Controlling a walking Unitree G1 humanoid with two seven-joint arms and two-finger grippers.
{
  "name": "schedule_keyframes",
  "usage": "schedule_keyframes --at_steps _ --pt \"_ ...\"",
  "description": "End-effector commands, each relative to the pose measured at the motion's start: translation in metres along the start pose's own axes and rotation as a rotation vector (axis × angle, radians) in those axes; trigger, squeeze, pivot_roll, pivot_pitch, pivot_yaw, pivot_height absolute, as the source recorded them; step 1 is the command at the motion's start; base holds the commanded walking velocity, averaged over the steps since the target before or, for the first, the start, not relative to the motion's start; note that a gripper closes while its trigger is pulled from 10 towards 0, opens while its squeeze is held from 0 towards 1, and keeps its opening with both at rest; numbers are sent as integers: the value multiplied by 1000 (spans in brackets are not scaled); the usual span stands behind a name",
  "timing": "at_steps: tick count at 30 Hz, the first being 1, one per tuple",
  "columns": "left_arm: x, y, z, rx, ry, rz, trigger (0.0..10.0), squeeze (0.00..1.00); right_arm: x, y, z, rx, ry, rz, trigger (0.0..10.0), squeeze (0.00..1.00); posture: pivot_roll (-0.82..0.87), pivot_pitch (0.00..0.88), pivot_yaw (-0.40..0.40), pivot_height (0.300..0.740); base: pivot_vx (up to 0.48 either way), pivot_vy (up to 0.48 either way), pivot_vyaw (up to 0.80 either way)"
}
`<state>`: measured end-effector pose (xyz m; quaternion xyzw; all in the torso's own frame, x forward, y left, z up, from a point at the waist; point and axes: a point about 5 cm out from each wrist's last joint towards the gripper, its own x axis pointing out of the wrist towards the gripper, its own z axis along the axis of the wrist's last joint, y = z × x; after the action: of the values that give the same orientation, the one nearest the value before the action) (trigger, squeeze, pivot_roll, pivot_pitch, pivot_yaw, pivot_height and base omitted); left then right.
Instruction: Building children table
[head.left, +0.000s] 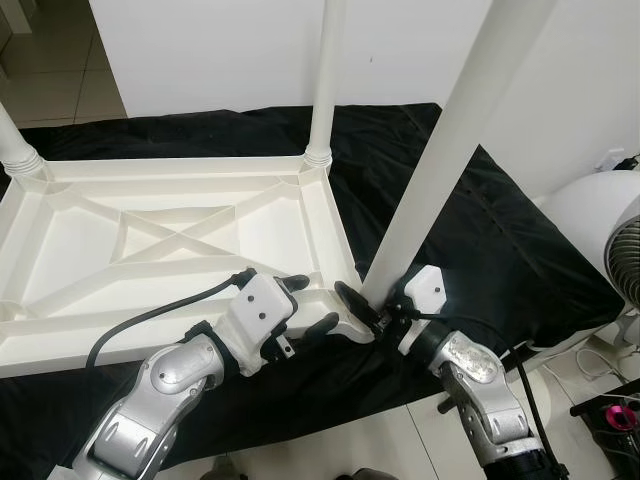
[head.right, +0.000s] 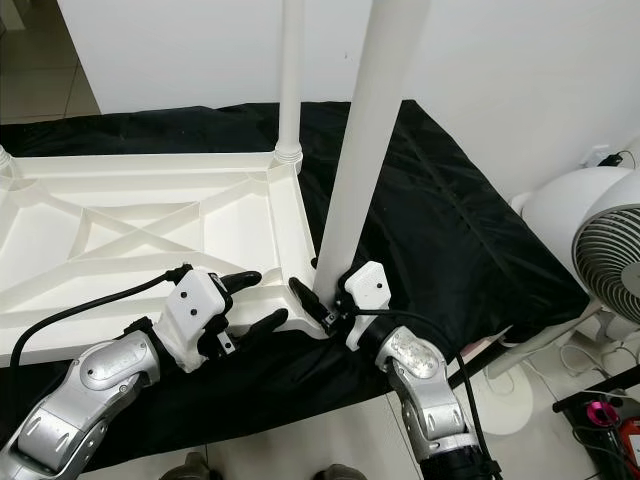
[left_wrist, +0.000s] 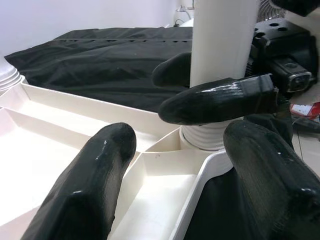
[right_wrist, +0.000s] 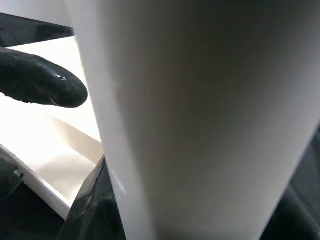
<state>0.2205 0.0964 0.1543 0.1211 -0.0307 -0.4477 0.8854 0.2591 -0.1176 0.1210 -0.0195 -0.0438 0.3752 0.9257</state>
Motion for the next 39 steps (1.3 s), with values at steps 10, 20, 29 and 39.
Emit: schedule_keyframes --at_steps 10,20,29,39 --pt "1 -3 7 16 -23 -35 10000 0 -2 -8 -16 132 104 -66 10000 0 13 33 -58 740 0 0 0" --pt "2 -4 8 15 -26 -28 10000 0 -1 -15 -20 138 131 -150 10000 0 13 42 -64 740 0 0 0" --pt "7 -4 10 19 -29 -17 10000 0 6 -26 -13 140 43 -486 10000 0 5 47 -62 740 0 0 0" --pt "20 -2 15 -8 -42 9 10000 0 35 -13 -4 152 -5 -686 10000 0 -4 49 -52 740 0 0 0"
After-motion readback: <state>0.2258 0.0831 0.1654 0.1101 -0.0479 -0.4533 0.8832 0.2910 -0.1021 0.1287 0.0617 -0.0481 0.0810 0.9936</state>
